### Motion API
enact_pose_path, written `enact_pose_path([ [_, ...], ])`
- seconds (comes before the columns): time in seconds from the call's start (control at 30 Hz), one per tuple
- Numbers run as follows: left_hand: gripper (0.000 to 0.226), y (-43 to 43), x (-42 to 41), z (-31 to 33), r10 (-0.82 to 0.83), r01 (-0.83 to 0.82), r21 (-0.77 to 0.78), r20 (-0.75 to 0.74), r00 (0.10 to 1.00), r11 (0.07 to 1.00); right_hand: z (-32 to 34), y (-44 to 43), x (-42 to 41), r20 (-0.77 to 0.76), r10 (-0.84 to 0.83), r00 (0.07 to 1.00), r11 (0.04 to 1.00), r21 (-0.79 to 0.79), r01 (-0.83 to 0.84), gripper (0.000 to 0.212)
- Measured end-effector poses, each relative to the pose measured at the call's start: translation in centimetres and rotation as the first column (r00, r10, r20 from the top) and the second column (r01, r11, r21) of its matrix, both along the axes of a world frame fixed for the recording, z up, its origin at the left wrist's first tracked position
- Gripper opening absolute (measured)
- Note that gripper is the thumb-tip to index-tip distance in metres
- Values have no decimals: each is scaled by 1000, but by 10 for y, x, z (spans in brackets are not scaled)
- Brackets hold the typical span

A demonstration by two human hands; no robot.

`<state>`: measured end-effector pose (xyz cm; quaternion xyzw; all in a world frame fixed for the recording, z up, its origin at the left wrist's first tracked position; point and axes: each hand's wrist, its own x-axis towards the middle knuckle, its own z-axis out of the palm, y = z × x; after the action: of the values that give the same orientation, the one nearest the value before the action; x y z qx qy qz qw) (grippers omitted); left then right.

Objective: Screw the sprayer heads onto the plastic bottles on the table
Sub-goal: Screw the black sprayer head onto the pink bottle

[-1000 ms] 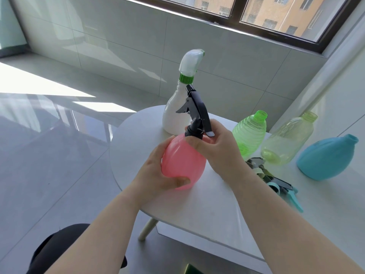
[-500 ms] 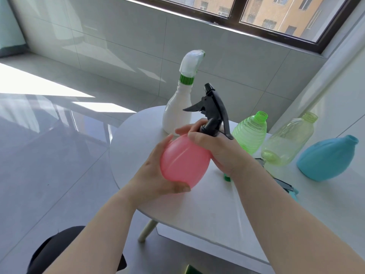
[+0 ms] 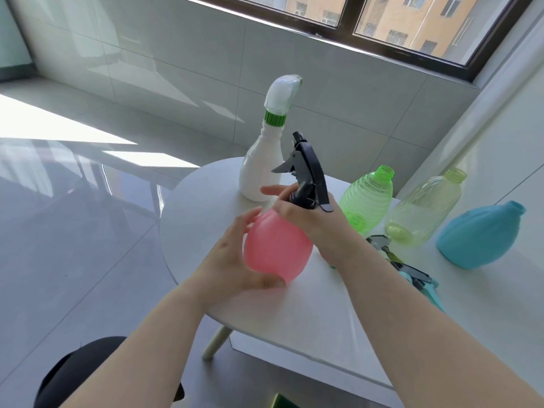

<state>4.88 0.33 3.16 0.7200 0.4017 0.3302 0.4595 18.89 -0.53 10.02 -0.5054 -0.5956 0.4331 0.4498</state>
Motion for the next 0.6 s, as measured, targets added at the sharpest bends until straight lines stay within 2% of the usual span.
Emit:
enact_pose_path([
  [0.07,96,1,2,4,-19,19,11,44,999,1000,2,-1,3,44,89,995,995,-42,-87,12],
  [0.17,76,2,10,6,59,-57,-31,50,997,998,-3,0,-2,-10,53,999,998,-14,-53,21],
  [0.3,74,0,15,1,118,-117,-10,59,991,993,-9,1,-14,-30,-200,979,979,24,201,31],
  [0.37,76,-2,18,2,135,-134,-13,57,989,991,-15,1,-20,3,-380,925,923,63,379,21],
  [0.43,76,-3,19,3,141,-139,-31,60,988,990,-16,0,-26,41,-476,878,878,82,472,9],
  [0.5,74,-3,18,4,135,-131,-65,66,989,989,-12,-1,-23,52,-400,915,916,58,397,10],
  [0.57,70,-4,15,6,116,-111,-85,60,991,990,-3,-4,-11,33,-205,978,979,11,205,5],
  [0.6,70,-3,14,7,104,-99,-84,56,993,992,1,-5,-2,47,-114,992,993,-11,115,13],
])
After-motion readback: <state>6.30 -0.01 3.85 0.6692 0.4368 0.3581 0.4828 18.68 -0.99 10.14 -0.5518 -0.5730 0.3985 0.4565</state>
